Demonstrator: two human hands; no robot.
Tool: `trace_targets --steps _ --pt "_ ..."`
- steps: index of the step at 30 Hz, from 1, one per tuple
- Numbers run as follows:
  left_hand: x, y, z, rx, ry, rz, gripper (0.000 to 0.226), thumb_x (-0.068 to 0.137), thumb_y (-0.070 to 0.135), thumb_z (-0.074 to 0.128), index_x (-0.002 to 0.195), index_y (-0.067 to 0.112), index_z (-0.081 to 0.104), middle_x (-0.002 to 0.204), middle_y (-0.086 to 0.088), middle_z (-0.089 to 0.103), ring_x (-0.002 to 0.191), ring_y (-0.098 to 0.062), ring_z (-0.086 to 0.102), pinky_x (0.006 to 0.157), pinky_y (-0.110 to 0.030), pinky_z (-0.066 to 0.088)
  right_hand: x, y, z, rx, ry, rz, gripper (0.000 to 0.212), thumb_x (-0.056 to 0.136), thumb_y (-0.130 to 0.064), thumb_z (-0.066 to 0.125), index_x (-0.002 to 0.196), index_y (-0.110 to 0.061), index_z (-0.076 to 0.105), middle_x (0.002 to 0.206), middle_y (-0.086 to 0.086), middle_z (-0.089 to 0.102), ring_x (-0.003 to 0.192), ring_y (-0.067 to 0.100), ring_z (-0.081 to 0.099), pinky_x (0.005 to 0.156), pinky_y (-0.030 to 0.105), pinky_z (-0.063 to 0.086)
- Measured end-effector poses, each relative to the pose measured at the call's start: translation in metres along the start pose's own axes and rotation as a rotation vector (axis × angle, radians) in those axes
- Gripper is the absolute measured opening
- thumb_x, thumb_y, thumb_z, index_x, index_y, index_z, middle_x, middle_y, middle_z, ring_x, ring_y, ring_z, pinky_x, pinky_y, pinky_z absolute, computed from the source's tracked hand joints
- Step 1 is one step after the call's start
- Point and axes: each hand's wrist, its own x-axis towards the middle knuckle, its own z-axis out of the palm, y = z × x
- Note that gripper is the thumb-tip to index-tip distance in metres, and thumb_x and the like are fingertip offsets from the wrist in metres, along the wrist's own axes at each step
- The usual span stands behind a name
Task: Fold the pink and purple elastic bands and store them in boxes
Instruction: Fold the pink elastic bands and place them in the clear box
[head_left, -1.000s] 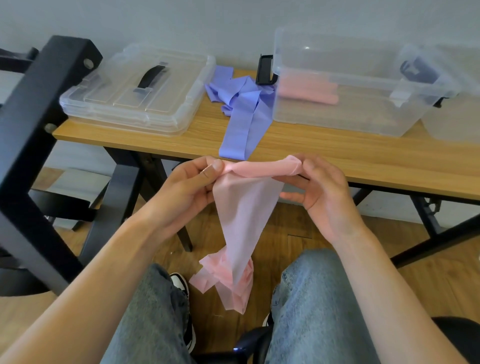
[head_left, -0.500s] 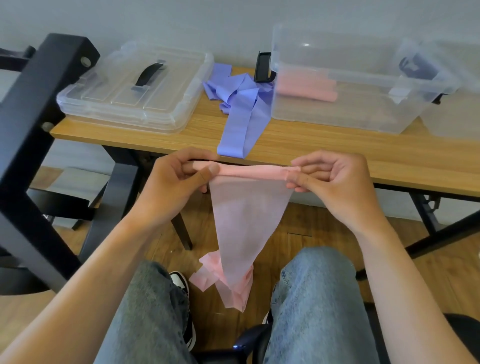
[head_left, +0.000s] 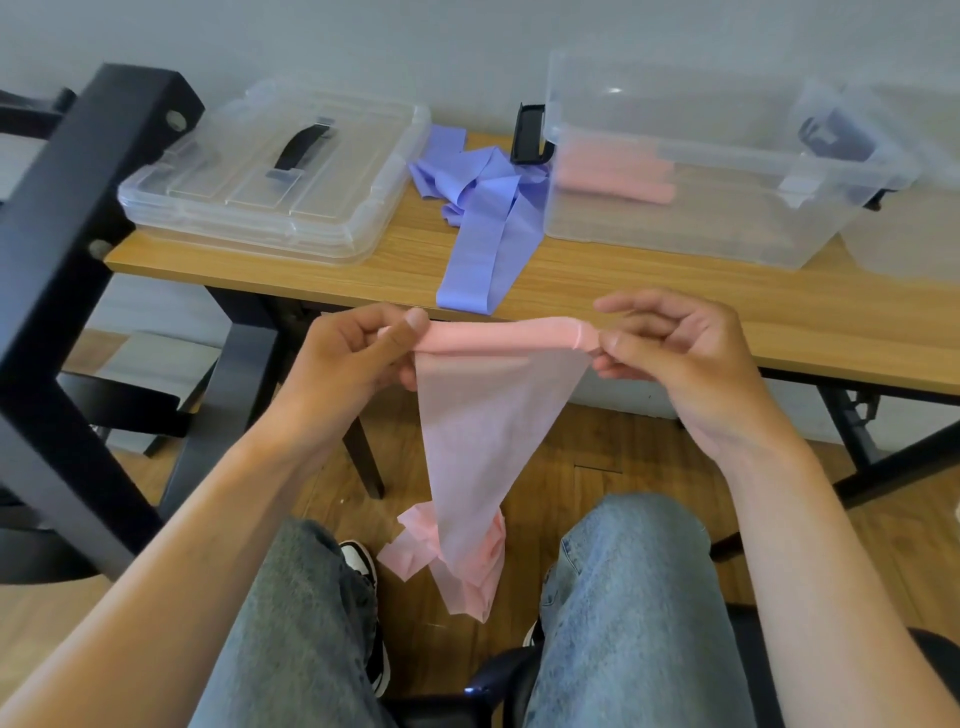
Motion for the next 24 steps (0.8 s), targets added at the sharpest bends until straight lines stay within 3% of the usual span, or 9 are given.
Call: trace_targets --steps 4,6,10,12,17,21,24 --pt "-0.0002 0.0021 0.0009 -0.028 -0.01 0.003 0.031 0.095 0.037 0.059 0.089 0.009 0.072 0.069 -0.002 0.061 0.068 -0.013 0.06 0.073 -0.023 0.054 -0.0074 0.0071 0.0055 -0.01 -0.113 -0.007 0.037 0.09 0.016 0.065 0.111 -0.012 0.075 0.092 0.008 0.08 0.087 0.021 0.078 0.08 0.026 0.061" --pt "0.0001 0.0031 0.0001 -0.04 -0.016 0.002 0.033 0.095 0.037 0.058 0.087 0.008 0.07 0.068 -0.003 0.06 0.067 -0.012 0.059 0.071 -0.022 0.053 -0.009 0.0071 0.0075 -0.059 -0.108 -0.038 0.031 0.088 0.012 0.071 0.108 -0.011 0.076 0.092 0.009 0.08 0.087 0.022 0.078 0.081 0.026 0.06" --pt "0.0004 0.0023 -0.0007 -0.092 0.009 -0.041 0.056 0.093 0.045 0.061 0.1 -0.01 0.069 0.084 -0.018 0.061 0.075 -0.019 0.059 0.076 -0.028 0.051 -0.0087 0.0061 0.0081 -0.144 -0.057 -0.097 0.016 0.09 0.002 0.073 0.098 -0.011 0.078 0.085 0.011 0.079 0.077 0.022 0.078 0.071 0.024 0.061" --pt "-0.0002 0.0026 0.0007 -0.103 0.037 -0.083 0.057 0.091 0.049 0.062 0.105 -0.005 0.073 0.094 -0.021 0.065 0.085 -0.027 0.061 0.084 -0.036 0.051 -0.0086 0.0071 0.0075 -0.219 -0.079 -0.137 0.01 0.092 -0.006 0.073 0.095 -0.013 0.079 0.081 0.009 0.077 0.074 0.022 0.074 0.067 0.025 0.06" --pt "-0.0001 0.0027 0.005 -0.035 0.104 -0.137 0.042 0.098 0.048 0.057 0.078 0.019 0.079 0.085 -0.01 0.072 0.084 -0.021 0.068 0.088 -0.039 0.052 -0.0087 0.0086 0.0057 -0.215 -0.091 -0.158 0.014 0.088 -0.019 0.075 0.091 -0.006 0.076 0.088 0.013 0.071 0.075 0.025 0.067 0.054 0.035 0.058" --pt "0.0011 0.0049 0.0074 -0.1 0.122 -0.214 0.045 0.103 0.042 0.055 0.068 0.019 0.073 0.071 -0.004 0.066 0.07 -0.014 0.064 0.077 -0.032 0.052 -0.0097 0.0095 0.0061 0.022 -0.097 -0.064 0.007 0.089 -0.02 0.072 0.084 -0.015 0.072 0.08 0.012 0.071 0.058 0.02 0.059 0.048 0.028 0.05" --pt "0.0026 0.0051 0.0077 -0.164 0.083 -0.294 0.046 0.104 0.039 0.055 0.066 0.016 0.068 0.062 -0.003 0.055 0.06 -0.013 0.053 0.074 -0.032 0.048 -0.0104 0.0098 0.0086 0.159 -0.087 0.003 0.012 0.09 -0.02 0.066 0.086 -0.011 0.059 0.069 0.005 0.062 0.05 0.018 0.052 0.049 0.025 0.049"
